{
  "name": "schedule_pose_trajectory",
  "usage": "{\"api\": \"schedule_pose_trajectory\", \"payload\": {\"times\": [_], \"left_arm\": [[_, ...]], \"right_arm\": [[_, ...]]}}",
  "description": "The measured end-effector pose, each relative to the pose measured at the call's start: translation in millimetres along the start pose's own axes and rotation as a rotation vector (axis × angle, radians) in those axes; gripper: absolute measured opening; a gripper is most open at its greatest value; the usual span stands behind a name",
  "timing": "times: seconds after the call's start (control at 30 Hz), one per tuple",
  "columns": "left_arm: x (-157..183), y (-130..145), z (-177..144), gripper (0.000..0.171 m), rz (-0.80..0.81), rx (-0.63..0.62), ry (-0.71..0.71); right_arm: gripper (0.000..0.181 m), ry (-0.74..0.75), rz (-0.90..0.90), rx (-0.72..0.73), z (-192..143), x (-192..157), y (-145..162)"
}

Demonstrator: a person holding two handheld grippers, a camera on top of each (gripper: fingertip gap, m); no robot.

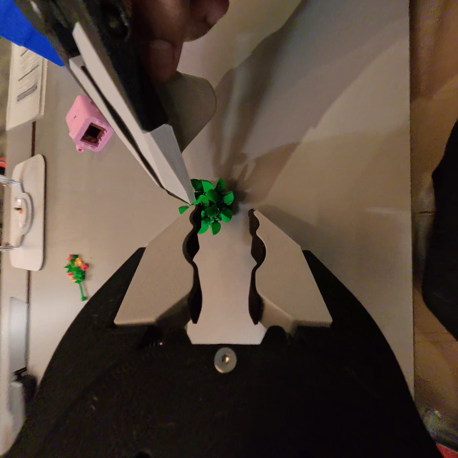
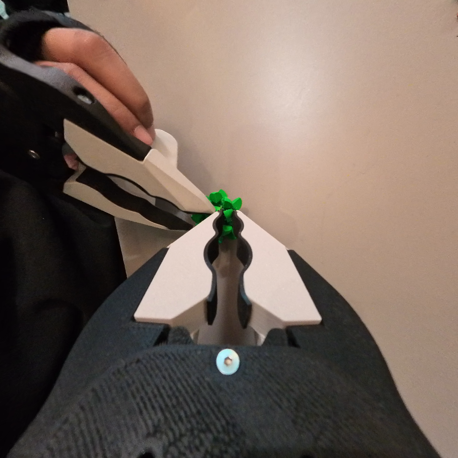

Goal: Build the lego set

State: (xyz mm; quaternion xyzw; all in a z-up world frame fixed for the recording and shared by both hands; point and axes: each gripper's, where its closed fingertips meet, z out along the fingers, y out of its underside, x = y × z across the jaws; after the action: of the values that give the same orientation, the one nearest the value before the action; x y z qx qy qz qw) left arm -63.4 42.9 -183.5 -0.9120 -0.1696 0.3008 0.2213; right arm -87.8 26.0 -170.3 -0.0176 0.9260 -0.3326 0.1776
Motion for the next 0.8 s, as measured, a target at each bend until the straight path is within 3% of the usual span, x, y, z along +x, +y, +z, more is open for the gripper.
{"api": "schedule_pose_trajectory", "payload": {"times": [0.17,0.8], "left_arm": [[-1.8,1.4,1.1,0.031,0.128,-0.054,-0.090],[0.0,-1.4,1.1,0.026,0.107,-0.027,-0.082]], "right_arm": [[0.006,-0.008,-0.001,-0.002,0.4,-2.1,0.2],[0.005,-0.109,0.096,0.058,0.9,-0.7,-1.6]]}}
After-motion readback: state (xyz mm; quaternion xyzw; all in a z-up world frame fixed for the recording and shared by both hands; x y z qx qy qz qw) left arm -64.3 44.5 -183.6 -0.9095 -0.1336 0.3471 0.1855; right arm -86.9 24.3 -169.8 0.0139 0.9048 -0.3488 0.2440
